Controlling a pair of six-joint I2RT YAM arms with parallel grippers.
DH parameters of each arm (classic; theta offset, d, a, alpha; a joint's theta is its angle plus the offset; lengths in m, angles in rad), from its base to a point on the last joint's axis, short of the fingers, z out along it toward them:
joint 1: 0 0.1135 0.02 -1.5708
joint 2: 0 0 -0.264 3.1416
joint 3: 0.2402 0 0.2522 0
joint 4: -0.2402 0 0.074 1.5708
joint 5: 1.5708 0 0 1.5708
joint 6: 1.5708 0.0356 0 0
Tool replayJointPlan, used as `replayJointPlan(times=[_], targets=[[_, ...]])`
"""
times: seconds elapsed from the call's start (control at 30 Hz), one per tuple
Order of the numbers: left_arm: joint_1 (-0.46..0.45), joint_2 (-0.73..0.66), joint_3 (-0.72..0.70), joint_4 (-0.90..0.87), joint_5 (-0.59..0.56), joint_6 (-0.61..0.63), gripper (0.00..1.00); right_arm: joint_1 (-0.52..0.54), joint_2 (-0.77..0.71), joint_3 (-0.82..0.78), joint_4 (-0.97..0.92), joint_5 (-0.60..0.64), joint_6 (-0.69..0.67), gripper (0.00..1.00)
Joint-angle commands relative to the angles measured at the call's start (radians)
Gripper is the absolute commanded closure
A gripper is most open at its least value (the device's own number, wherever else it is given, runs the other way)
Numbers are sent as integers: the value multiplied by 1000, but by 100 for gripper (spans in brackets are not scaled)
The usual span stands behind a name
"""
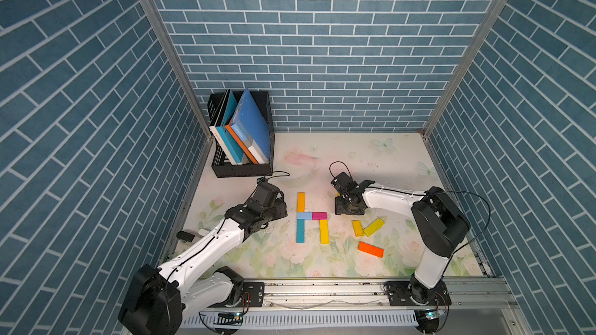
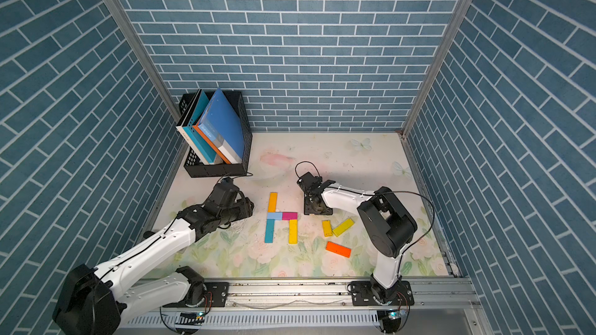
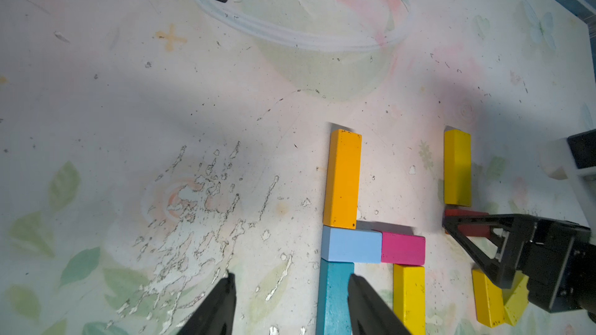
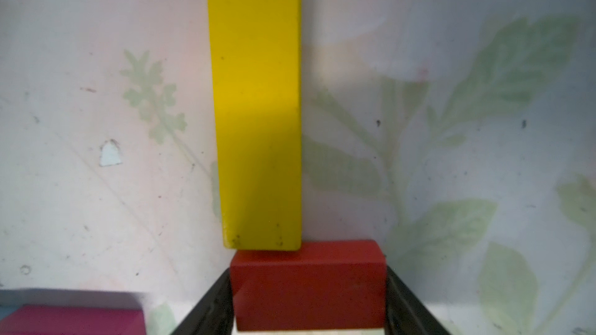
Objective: Assemble the letter h with building blocks
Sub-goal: Assemble the building block at the center of the board.
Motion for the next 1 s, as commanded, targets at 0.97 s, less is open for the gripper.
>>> replayJointPlan(times=[0.97], targets=[[8, 5, -6, -1, -2, 8, 39, -7, -9, -10, 1, 6, 24, 16]])
